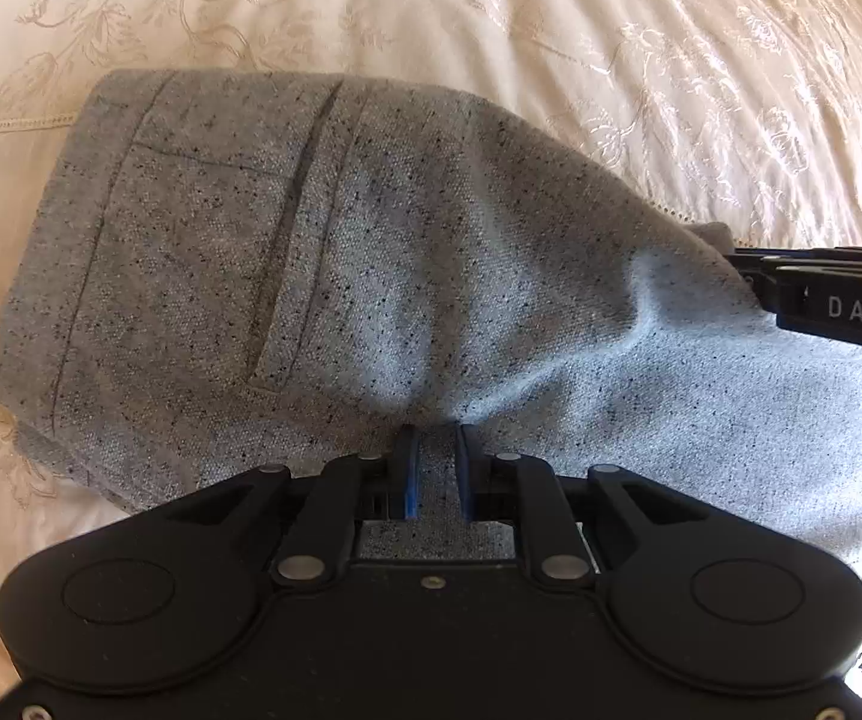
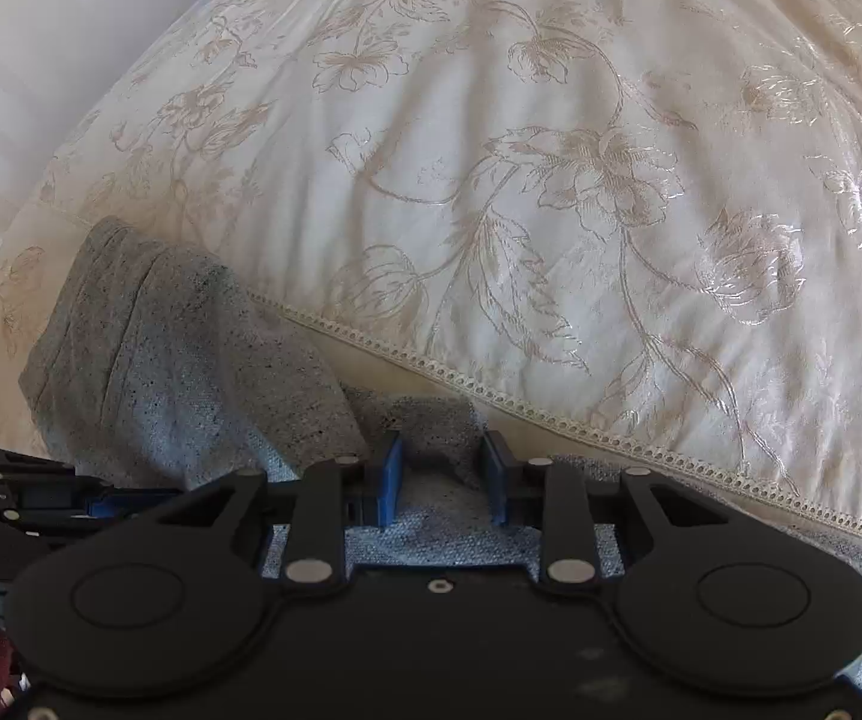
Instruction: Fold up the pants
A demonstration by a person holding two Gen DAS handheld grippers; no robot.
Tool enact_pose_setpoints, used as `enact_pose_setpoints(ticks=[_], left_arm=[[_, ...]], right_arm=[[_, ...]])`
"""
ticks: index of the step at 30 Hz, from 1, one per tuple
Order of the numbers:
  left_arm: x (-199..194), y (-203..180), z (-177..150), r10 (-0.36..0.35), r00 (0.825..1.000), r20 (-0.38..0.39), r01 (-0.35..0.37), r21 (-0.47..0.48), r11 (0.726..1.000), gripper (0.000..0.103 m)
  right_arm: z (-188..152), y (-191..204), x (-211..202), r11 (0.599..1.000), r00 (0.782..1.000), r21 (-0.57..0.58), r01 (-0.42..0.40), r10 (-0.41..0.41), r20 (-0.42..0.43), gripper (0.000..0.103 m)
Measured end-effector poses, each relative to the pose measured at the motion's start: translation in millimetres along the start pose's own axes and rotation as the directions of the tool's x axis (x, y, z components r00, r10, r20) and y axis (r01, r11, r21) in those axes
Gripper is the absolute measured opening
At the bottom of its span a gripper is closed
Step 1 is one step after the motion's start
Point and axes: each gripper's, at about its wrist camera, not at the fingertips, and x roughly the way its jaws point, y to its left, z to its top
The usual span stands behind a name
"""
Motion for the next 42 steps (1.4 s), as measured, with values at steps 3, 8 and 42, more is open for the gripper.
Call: enact_pose_setpoints(ticks=[3,8,42], left_arm=[[-29.1,-2.0,4.7,0.021,0.994,0.104,-0.026,0.051,0.998,0.023],[-61.4,3.4,35.1,0.025,0.966,0.259,-0.039,0.048,0.998,0.026],[-56.3,20.5,53.9,0.14,0.964,0.226,-0.169,0.115,0.979,0.033]], right_arm=[[-2.6,-2.1,-13.0,1.0,1.0,0.011,-0.002,0.002,0.031,0.006],[-7.3,-6.6,-30.5,0.998,0.996,0.058,-0.02,0.016,0.082,0.004],[-5.4,-0.7,-39.3,0.992,0.991,-0.084,-0.098,0.105,0.087,0.002]])
